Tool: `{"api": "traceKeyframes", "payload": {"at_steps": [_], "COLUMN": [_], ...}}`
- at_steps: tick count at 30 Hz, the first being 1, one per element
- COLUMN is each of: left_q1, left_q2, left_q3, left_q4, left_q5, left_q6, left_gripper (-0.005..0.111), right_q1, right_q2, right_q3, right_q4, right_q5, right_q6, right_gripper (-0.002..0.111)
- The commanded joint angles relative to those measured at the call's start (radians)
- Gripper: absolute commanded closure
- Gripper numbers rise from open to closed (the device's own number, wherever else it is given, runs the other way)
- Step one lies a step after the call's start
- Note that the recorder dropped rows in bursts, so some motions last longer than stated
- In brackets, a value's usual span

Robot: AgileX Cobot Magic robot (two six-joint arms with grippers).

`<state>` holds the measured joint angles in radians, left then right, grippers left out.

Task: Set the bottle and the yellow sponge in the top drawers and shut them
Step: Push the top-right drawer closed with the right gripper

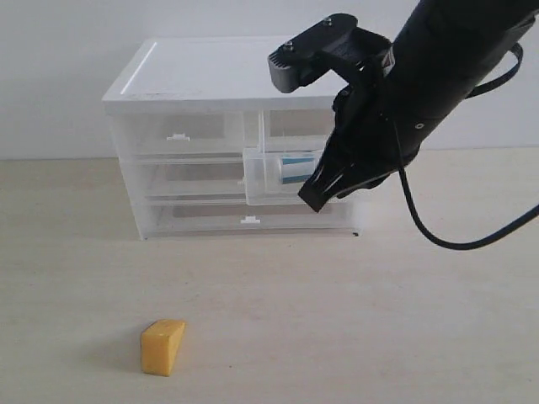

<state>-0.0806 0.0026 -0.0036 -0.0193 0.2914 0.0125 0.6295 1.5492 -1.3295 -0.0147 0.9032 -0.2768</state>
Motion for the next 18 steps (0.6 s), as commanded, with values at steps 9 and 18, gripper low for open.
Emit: {"api": "traceKeyframes", "payload": {"at_steps": [9, 18], "left_q1": [0.002, 0.002], "left_q2": [-0.003, -0.003], "left_q3": [0.004, 0.004], "left_q4": [-0.007, -0.007], "left_q5": [0.001, 0.001], "left_q6": [0.006, 0.006], "left_gripper": [0.103, 0.103], "right_q1": [-0.004, -0.047], "right_q2": [0.126, 0.183], "right_q3": [-0.026, -0.079], "right_q4": [-0.048, -0.156], "right_q5": [-0.224, -0.301], "right_q6": [0.003, 0.077], "right_gripper": [0.108, 0.108]}}
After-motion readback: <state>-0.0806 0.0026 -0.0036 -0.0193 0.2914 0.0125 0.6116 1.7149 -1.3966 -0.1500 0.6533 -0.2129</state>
